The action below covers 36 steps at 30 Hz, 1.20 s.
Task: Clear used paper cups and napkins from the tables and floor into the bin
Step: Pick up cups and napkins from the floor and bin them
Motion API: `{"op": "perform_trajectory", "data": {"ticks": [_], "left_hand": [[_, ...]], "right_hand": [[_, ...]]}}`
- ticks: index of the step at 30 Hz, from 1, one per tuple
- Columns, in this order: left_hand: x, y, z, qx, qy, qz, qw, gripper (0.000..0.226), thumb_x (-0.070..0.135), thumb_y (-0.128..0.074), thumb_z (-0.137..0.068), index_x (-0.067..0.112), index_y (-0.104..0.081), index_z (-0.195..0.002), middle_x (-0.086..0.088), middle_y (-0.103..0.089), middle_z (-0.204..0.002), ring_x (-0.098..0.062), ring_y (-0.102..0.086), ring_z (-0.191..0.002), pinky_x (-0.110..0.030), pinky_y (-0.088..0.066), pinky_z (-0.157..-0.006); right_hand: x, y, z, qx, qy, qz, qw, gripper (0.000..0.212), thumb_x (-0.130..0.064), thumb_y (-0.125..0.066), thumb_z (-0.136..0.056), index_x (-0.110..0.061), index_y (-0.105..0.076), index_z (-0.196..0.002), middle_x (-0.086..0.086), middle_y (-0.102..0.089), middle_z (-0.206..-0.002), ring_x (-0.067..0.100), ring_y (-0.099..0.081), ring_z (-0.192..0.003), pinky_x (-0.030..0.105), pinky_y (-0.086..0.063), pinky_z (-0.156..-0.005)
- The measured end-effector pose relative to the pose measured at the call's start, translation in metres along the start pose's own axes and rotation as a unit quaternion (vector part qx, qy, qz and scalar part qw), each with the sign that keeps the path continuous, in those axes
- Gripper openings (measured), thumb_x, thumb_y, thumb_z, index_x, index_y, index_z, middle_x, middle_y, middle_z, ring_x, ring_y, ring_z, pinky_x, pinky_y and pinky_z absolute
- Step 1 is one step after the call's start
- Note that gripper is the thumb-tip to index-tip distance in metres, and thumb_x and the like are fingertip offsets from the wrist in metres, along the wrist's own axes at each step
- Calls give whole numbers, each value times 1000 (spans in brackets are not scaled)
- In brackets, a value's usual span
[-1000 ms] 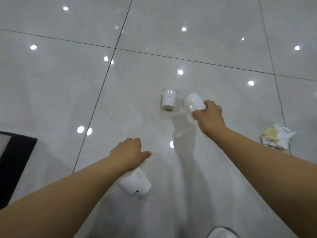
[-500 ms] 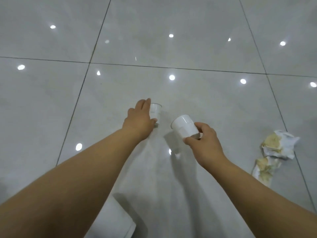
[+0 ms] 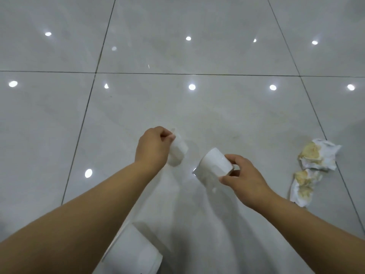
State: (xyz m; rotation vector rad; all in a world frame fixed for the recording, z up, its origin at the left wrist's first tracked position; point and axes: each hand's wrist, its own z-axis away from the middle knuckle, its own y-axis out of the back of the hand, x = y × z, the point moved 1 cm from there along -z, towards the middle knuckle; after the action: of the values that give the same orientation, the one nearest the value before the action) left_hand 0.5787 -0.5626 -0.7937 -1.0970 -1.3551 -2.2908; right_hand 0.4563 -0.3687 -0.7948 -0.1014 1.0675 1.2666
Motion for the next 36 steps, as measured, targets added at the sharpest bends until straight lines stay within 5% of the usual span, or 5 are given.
{"op": "perform_trajectory", "data": {"ticks": [12, 16, 22, 30, 36], "left_hand": [[18, 38, 57, -77, 2, 127, 989, 12, 28, -59, -90, 22, -68, -86, 6, -65, -84, -14, -62, -82, -30, -53, -76], [15, 50, 63, -46, 17, 153, 987, 10, 36, -58, -89, 31, -63, -83, 1, -57, -113, -14, -53, -97, -26, -41, -78], [6, 73, 79, -91, 59, 299, 948, 39, 26, -67, -85, 30, -46, -118, -3, -55, -123, -21, -60, -104, -33, -57, -80], [-39, 129, 87, 41, 55, 142, 987, 97, 21, -79, -73, 24, -17, -147, -2, -42, -139, -13, -41, -107, -27, -37, -86], [-70, 137, 102, 36, 77, 110, 990, 95, 21, -83, -67, 20, -28, -145, 4, -45, -128, -14, -45, -109, -27, -38, -84]], "right_hand": [[-49, -31, 25, -87, 86, -85, 989, 46, -2, -66, -81, -27, -50, -115, -11, -56, -117, 14, -63, -101, 34, -55, -86], [-69, -41, 31, -76, 108, -128, 983, 45, -2, -69, -80, -26, -51, -113, -10, -57, -116, 15, -66, -94, 27, -56, -79], [-96, -65, 45, -120, 147, -156, 969, 49, -14, -70, -83, -27, -46, -124, -11, -54, -124, 12, -63, -104, 24, -54, -84], [-67, -127, 76, -248, 144, 211, 935, 94, -45, -71, -78, -28, -12, -148, -1, -23, -150, 20, -37, -133, 36, -36, -109], [-51, -186, 86, -280, 112, 339, 891, 113, -51, -77, -69, -19, -3, -149, 13, -28, -145, 33, -40, -127, 43, -40, -104]]}}
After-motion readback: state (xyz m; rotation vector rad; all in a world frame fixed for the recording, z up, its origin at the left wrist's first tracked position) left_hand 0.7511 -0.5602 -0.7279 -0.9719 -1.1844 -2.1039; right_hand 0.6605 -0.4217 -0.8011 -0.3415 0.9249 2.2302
